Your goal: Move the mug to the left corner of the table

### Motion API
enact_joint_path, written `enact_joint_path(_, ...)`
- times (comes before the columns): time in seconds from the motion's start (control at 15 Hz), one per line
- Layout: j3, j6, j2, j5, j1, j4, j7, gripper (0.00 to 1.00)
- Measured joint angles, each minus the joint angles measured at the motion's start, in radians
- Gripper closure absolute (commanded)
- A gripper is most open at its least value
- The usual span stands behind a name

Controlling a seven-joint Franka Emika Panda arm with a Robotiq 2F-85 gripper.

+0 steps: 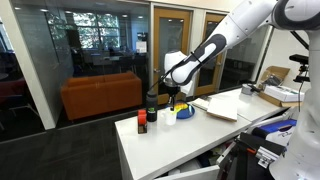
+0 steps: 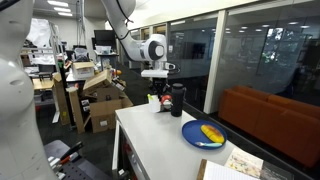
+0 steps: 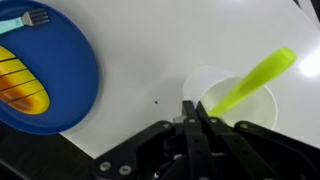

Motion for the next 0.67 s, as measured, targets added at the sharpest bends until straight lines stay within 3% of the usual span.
enact_joint_path(0.67,0.033,0.000,0.019,-0.089,0.108,0.005,0.048,0.99)
